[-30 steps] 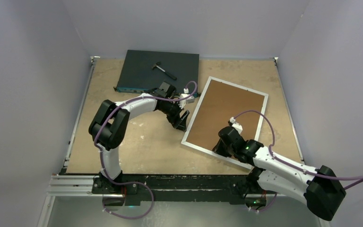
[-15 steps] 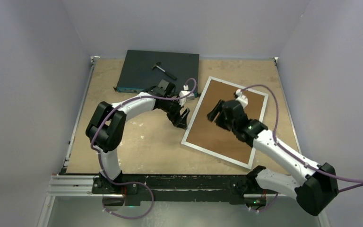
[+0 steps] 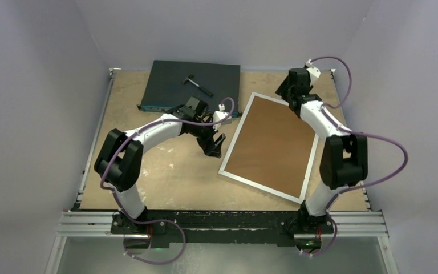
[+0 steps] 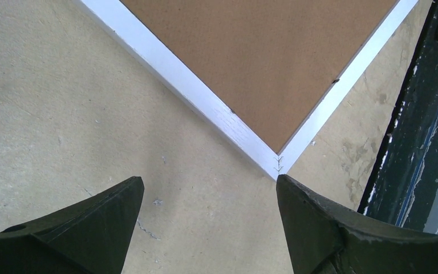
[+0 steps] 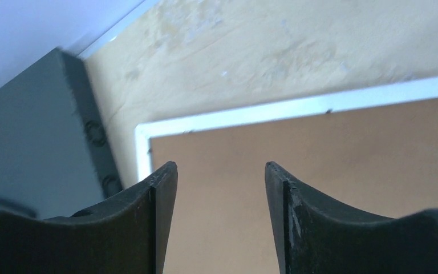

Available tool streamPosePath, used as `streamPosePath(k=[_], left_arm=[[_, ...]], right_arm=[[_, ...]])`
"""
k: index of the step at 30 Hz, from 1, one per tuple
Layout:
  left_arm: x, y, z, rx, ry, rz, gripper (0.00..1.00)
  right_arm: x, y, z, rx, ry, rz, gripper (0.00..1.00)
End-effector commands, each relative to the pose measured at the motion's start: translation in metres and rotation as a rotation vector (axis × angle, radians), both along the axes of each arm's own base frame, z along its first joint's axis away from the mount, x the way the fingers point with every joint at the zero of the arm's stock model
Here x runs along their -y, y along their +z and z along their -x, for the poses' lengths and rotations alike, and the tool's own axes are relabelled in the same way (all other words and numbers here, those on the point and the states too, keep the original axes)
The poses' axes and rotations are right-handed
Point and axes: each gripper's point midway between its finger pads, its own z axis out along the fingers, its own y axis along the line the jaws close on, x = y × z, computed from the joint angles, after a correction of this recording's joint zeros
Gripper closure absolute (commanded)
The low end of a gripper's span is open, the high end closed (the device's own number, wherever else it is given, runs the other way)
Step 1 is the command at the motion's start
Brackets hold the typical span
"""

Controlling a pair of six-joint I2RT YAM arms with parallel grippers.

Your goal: Put the photo into the frame

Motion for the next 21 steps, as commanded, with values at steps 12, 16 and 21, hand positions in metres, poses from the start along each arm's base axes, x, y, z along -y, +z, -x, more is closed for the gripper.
streamPosePath(k=[12,16,21], left_arm=[[0.018,0.004,-0.028,0.074,-0.002,0.018,0.13],[-0.006,-0.003,-0.071,0.161,0.08,-0.082,0.19],[-0.043,-0.018,-0.106,0.128,0.195,-0.111,0.22]], right_arm=[[0.148,-0.024,-0.023,-0.044,-0.304,-0.016,0.18],[0.139,-0.005,-0.039,0.01,-0.251,0.038,0.2],[0.089,-0.003,-0.087,0.013,-0.111,0.091,0.21]])
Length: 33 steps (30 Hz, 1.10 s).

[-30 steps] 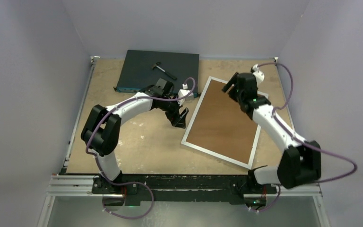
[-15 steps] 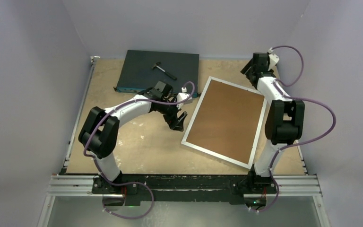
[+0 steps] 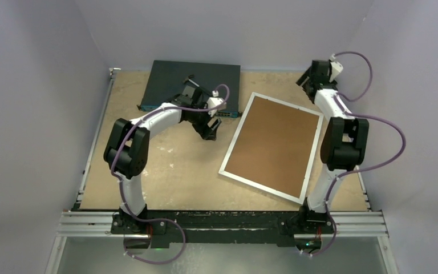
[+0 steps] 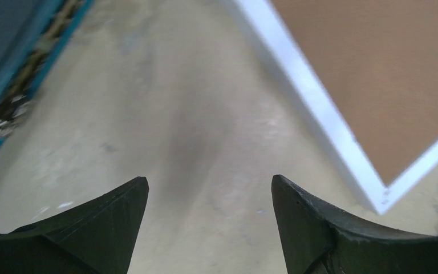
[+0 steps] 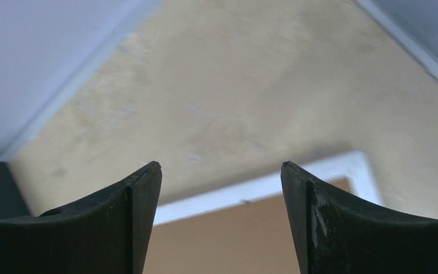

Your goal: Put the photo into the frame

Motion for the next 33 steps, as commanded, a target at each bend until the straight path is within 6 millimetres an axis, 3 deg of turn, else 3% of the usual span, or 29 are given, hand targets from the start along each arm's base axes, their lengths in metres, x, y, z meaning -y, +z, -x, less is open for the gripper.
streamPosePath(k=[1,2,5,9,14,22,26,30,33], left_arm=[[-0.031,-0.008,-0.035,0.037,0.086,-0.044,0.23],[-0.033,-0.01,-0.034,0.041,0.084,-0.052,0.23],[-0.039,-0.016,-0.037,0.059,0.102,-0.078,0.23],[-0.044,-0.026,-0.048,0.081,0.122,-0.103,0.26],[-0.031,-0.033,-0.066,0.083,0.146,-0.062,0.27],[-0.013,-0.048,-0.101,0.095,0.205,-0.015,0.28],[-0.006,-0.048,-0.116,0.132,0.244,0.008,0.28],[0.001,-0.043,-0.133,0.191,0.29,0.035,0.26],[0.01,-0.038,-0.133,0.152,0.283,0.071,0.25]], right_arm=[[-0.055,0.026,-0.061,0.067,0.163,0.056,0.22],[-0.072,0.031,-0.076,0.076,0.203,0.056,0.23],[-0.105,-0.002,-0.094,-0.002,0.262,0.074,0.24],[-0.127,-0.023,-0.104,-0.007,0.344,0.043,0.24],[-0.146,-0.045,-0.107,-0.043,0.408,0.05,0.25],[-0.15,-0.078,-0.087,-0.129,0.426,0.01,0.27],[-0.135,-0.092,-0.068,-0.175,0.379,0.003,0.29],[-0.105,-0.089,-0.051,-0.168,0.31,-0.065,0.27],[-0.083,-0.061,-0.042,-0.104,0.261,-0.088,0.21]])
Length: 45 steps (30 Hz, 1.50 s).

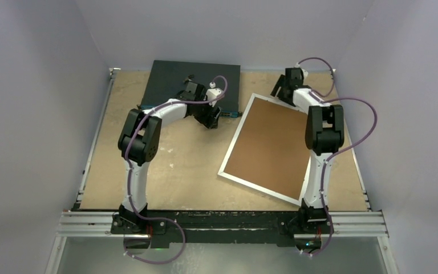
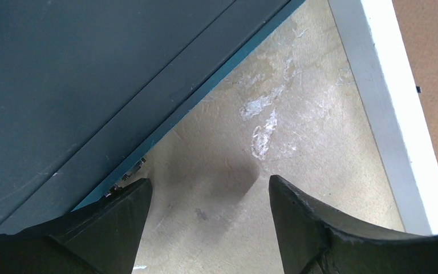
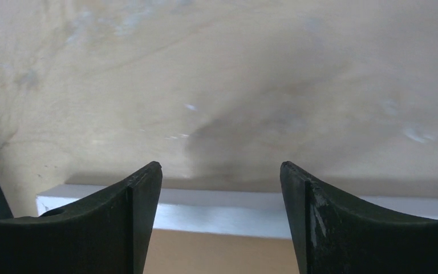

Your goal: Put the photo into the frame

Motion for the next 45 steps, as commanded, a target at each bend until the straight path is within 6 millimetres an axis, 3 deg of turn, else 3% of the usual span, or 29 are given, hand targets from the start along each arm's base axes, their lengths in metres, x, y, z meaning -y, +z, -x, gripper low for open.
streamPosePath(k=[1,4,6,9,12,17,20,23,31,38,45], left_arm=[[0.027,0.008,-0.028,0.065,0.002,0.096,0.24],[0.042,0.025,0.01,-0.031,-0.079,0.181,0.22],[0.05,0.041,0.038,-0.071,-0.14,0.223,0.2],[0.054,0.058,0.072,-0.098,-0.204,0.256,0.19],[0.062,0.065,0.091,-0.079,-0.249,0.254,0.18],[0.078,0.057,0.09,-0.073,-0.255,0.267,0.18],[0.084,0.048,0.088,-0.068,-0.259,0.254,0.2],[0.083,0.038,0.084,-0.031,-0.251,0.207,0.2],[0.086,0.02,0.092,-0.046,-0.26,0.183,0.22],[0.094,0.022,0.094,-0.051,-0.269,0.206,0.21],[0.1,0.008,0.089,-0.031,-0.276,0.177,0.24]], right_arm=[[0.049,0.051,0.02,0.081,-0.126,-0.078,0.2],[0.074,0.094,0.035,0.184,-0.194,-0.071,0.16],[0.095,0.109,0.049,0.189,-0.267,-0.024,0.13],[0.126,0.105,0.083,0.132,-0.405,-0.053,0.12],[0.129,0.094,0.123,0.132,-0.466,-0.137,0.13],[0.116,0.059,0.198,0.047,-0.531,-0.158,0.17],[0.104,0.043,0.233,-0.008,-0.528,-0.191,0.18],[0.1,0.035,0.256,-0.04,-0.531,-0.182,0.18],[0.093,0.02,0.287,-0.069,-0.531,-0.192,0.2],[0.076,-0.006,0.309,-0.133,-0.484,-0.238,0.23],[0.044,-0.004,0.316,-0.117,-0.422,-0.356,0.36]])
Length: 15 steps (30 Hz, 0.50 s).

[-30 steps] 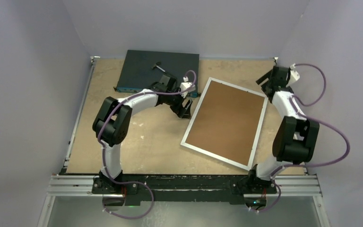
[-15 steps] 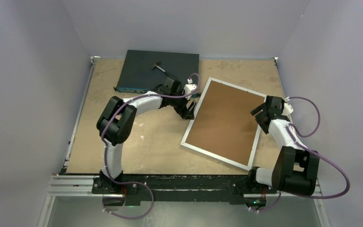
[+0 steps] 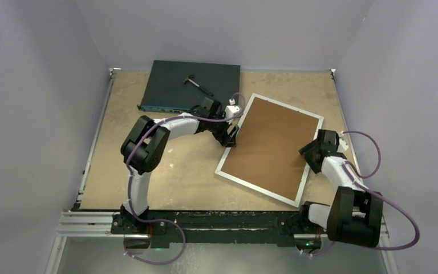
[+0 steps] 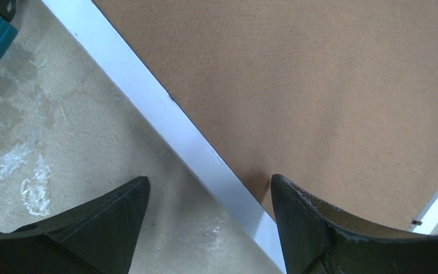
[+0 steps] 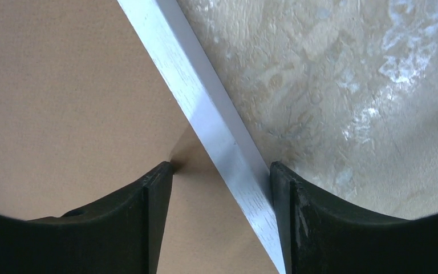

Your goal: Put the photo into the frame

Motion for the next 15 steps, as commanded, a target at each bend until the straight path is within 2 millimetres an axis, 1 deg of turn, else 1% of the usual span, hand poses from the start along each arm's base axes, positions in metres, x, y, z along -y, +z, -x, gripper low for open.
streamPosePath(k=[1,2,4,6,8,13,15], left_arm=[[0.012,-0.004,-0.009,0.048,-0.017,0.003,0.24],[0.012,-0.006,-0.01,0.055,-0.02,-0.005,0.25],[0.012,-0.008,-0.013,0.066,-0.02,-0.018,0.26],[0.011,-0.008,-0.014,0.073,-0.027,-0.027,0.26],[0.009,-0.007,-0.013,0.08,-0.035,-0.037,0.27],[-0.007,0.0,-0.007,0.118,-0.077,-0.096,0.27],[-0.018,0.002,-0.007,0.146,-0.079,-0.123,0.27]], right_arm=[[-0.039,0.011,0.0,0.07,0.06,-0.127,0.38],[-0.049,0.012,0.002,0.073,0.078,-0.142,0.41],[-0.072,0.012,0.01,0.057,0.126,-0.165,0.43],[-0.095,0.008,0.024,0.025,0.175,-0.2,0.43],[-0.115,0.005,0.039,0.007,0.219,-0.237,0.43],[-0.156,0.003,0.076,-0.026,0.329,-0.354,0.46],[-0.167,0.004,0.08,-0.015,0.361,-0.391,0.46]])
